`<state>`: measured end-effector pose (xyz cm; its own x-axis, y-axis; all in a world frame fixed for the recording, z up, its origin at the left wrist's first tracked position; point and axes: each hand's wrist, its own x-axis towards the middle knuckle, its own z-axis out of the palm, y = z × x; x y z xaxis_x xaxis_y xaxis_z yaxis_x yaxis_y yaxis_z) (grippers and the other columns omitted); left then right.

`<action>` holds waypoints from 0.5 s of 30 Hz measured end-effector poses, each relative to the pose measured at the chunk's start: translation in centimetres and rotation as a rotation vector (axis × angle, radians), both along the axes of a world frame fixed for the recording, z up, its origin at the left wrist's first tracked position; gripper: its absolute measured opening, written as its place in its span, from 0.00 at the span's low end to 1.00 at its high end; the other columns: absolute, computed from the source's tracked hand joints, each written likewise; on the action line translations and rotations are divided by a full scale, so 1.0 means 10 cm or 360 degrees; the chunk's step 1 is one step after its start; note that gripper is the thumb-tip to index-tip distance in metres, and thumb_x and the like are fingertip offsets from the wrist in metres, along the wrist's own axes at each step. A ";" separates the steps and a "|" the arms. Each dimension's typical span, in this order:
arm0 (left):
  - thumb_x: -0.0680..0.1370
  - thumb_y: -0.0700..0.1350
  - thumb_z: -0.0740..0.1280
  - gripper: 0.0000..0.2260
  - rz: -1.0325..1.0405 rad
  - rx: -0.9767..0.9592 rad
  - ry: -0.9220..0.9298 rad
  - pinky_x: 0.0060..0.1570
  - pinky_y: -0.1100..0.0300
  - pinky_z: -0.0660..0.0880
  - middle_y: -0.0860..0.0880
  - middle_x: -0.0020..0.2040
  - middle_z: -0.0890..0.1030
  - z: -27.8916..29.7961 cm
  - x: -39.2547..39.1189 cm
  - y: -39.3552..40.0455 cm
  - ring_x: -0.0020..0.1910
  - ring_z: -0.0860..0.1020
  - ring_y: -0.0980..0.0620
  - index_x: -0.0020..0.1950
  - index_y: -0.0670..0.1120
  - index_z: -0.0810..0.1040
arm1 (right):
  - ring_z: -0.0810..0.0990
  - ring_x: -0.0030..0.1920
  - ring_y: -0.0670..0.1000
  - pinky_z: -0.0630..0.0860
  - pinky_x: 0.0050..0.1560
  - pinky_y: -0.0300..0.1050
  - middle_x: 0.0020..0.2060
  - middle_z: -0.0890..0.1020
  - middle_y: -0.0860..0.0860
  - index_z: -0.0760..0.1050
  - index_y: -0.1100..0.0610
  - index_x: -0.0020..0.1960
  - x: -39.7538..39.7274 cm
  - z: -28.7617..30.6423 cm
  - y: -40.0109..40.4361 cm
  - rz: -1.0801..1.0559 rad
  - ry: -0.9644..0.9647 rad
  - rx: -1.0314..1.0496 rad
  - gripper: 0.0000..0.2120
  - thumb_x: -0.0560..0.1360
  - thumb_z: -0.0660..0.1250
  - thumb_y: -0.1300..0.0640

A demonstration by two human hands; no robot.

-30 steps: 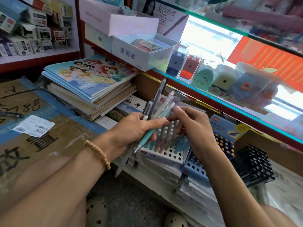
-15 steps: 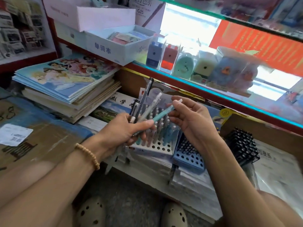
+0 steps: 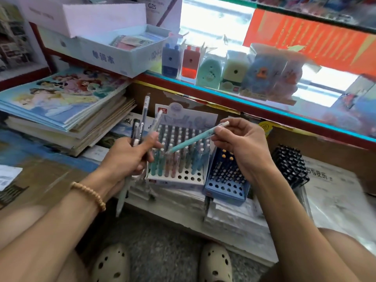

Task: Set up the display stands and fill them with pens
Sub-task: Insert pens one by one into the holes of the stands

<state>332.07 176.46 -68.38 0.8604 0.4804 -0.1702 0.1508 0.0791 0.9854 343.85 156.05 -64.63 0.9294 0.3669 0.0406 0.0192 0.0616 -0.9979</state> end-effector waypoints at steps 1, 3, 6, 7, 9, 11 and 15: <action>0.78 0.56 0.66 0.17 0.0043 -0.0033 -0.0029 0.20 0.67 0.63 0.49 0.29 0.75 0.00 -0.01 0.03 0.21 0.66 0.57 0.49 0.43 0.83 | 0.86 0.44 0.55 0.83 0.45 0.43 0.43 0.86 0.57 0.79 0.62 0.52 0.01 -0.01 -0.03 -0.0019 -0.0027 -0.0039 0.06 0.75 0.71 0.65; 0.80 0.54 0.64 0.15 0.0119 -0.0088 -0.0062 0.21 0.67 0.62 0.50 0.28 0.73 0.02 -0.02 0.09 0.21 0.65 0.57 0.52 0.44 0.82 | 0.86 0.44 0.55 0.82 0.44 0.42 0.44 0.86 0.57 0.79 0.61 0.52 0.04 -0.03 -0.08 -0.0070 -0.0058 -0.0095 0.06 0.75 0.71 0.65; 0.82 0.51 0.62 0.14 0.0157 -0.0118 -0.0093 0.21 0.66 0.62 0.50 0.27 0.72 0.02 -0.04 0.14 0.21 0.65 0.57 0.54 0.42 0.81 | 0.86 0.44 0.53 0.82 0.44 0.44 0.44 0.86 0.56 0.79 0.61 0.54 0.09 -0.08 -0.17 -0.0150 -0.0069 -0.0134 0.07 0.76 0.71 0.64; 0.82 0.50 0.62 0.14 0.0148 -0.0123 -0.0095 0.21 0.66 0.62 0.50 0.26 0.71 0.02 -0.04 0.14 0.20 0.65 0.57 0.54 0.41 0.81 | 0.86 0.44 0.53 0.82 0.44 0.43 0.44 0.86 0.55 0.79 0.60 0.54 0.10 -0.09 -0.19 -0.0164 -0.0076 -0.0153 0.07 0.76 0.70 0.64; 0.82 0.50 0.62 0.14 0.0139 -0.0127 -0.0098 0.20 0.66 0.62 0.50 0.26 0.71 0.02 -0.06 0.14 0.20 0.65 0.56 0.54 0.40 0.82 | 0.86 0.43 0.51 0.82 0.43 0.41 0.44 0.85 0.55 0.79 0.59 0.54 0.10 -0.13 -0.22 -0.0169 -0.0107 -0.0200 0.07 0.76 0.70 0.64; 0.82 0.50 0.63 0.15 0.0139 -0.0130 -0.0105 0.21 0.67 0.63 0.50 0.26 0.71 0.02 -0.07 0.12 0.21 0.66 0.56 0.54 0.40 0.82 | 0.85 0.42 0.51 0.82 0.43 0.41 0.43 0.85 0.54 0.79 0.58 0.53 0.10 -0.16 -0.23 -0.0163 -0.0151 -0.0251 0.06 0.76 0.70 0.65; 0.82 0.50 0.62 0.15 0.0123 -0.0157 -0.0116 0.20 0.67 0.63 0.49 0.27 0.72 0.03 -0.08 0.11 0.21 0.66 0.56 0.54 0.40 0.82 | 0.85 0.41 0.51 0.83 0.44 0.43 0.42 0.85 0.55 0.79 0.57 0.53 0.11 -0.22 -0.22 -0.0160 -0.0224 -0.0355 0.06 0.76 0.70 0.64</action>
